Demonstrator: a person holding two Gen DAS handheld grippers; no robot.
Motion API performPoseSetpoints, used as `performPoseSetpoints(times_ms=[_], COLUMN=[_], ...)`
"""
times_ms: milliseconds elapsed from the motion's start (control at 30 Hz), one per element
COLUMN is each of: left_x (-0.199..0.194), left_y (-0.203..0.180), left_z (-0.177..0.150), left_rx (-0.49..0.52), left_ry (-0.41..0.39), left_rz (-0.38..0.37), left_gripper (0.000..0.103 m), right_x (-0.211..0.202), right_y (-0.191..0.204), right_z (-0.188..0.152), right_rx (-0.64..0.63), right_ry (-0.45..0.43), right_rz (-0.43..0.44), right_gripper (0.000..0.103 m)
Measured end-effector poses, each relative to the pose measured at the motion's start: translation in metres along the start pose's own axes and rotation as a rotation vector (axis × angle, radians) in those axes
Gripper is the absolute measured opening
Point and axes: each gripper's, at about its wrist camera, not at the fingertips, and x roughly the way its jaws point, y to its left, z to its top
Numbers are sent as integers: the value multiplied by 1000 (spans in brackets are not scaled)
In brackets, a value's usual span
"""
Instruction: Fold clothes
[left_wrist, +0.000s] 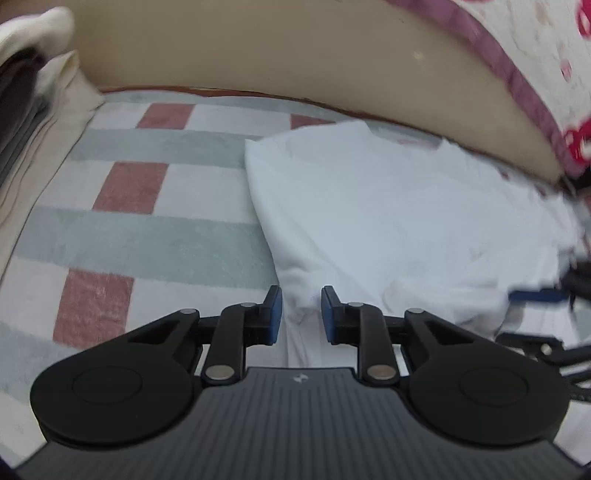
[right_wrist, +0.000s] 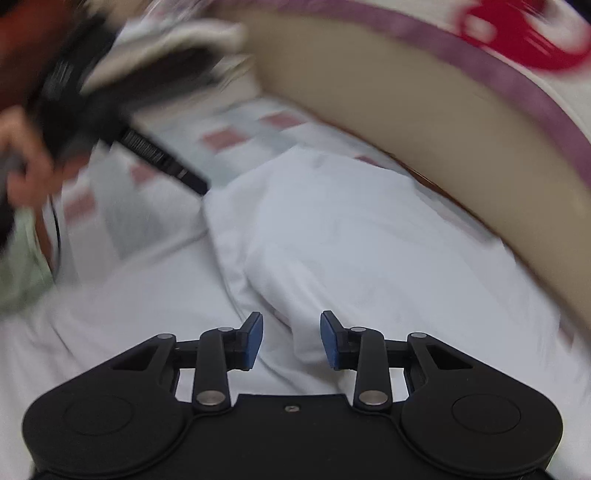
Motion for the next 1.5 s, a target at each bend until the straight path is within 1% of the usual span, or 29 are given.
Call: performPoseSetpoints(times_ms=[33,67,100,133,167,200,267,300,333,367,400,467,500,533,600,633,733,767,833,867,933,967,1000,1133,1233,1300,1333,1400,1500], left_x=[3,6,11,16,17,16,12,10,8,9,9,13,14,16,18,20,22,24,27,28,27,26,24,18,18,17,17,16,17], left_y=[-4,-7,-10,-13,-15,-15,-13,-10,-7,-6,-5,-8,-11,-16,-26,-32,-47,-49,-51,-50,-45,-44,-42,-29,-20,-22,-24,-26,-22], left_z=[-4,-7,-9,-12,-13,-14,-13,-12,-11,-10,-9,-8,-9,-11,-15,-19,-27,-29,-31,-30,-28,-26,-24,-17,-15,-15,-16,-17,-16], left_rx=[32,63,86,107,119,118,102,87,71,64,59,76,91,121,183,224,353,382,408,406,391,388,378,307,253,257,267,267,239], left_ry=[-7,-12,-5,3,5,9,9,5,1,1,1,12,21,29,46,57,55,47,35,28,8,-5,-18,-36,-9,-10,-12,-12,0], left_rz=[8,16,26,37,46,48,36,25,11,4,-4,7,17,21,30,43,125,158,202,207,215,218,218,242,245,253,260,269,259], left_gripper=[22,22,23,23,23,25,26,26,26,27,32,38,44,45,47,47,51,51,51,50,34,21,13,9,9,9,9,9,9], right_x=[14,28,38,46,45,35,1,-20,-35,-46,-50,-43,-37,-34,-33,-33,-42,-45,-51,-53,-58,-62,-67,-78,-68,-56,-48,-33,-21], right_y=[3,6,3,0,-11,-29,-70,-93,-109,-122,-132,-146,-152,-155,-158,-157,-164,-168,-176,-181,-191,-194,-197,-199,-195,-190,-187,-177,-167], right_z=[4,7,7,7,8,11,11,3,-7,-22,-34,-62,-75,-87,-103,-104,-108,-110,-116,-122,-130,-134,-138,-137,-124,-116,-114,-110,-105], right_rx=[-46,-90,-123,-153,-130,-40,238,402,513,603,652,693,703,715,756,774,846,869,908,921,946,964,989,1082,1106,1143,1161,1175,1157], right_ry=[54,113,144,170,152,103,-43,-124,-169,-179,-156,-45,36,86,111,115,117,121,154,190,256,256,228,67,-7,-4,18,77,155], right_rz=[-22,-44,-68,-91,-104,-101,-82,-80,-96,-132,-162,-203,-212,-210,-152,-145,-180,-189,-250,-303,-408,-436,-436,-309,-127,20,76,115,67], right_gripper=[60,59,52,32,20,16,16,16,16,16,21,38,40,40,41,45,51,53,55,55,56,56,56,56,57,63,63,63,63])
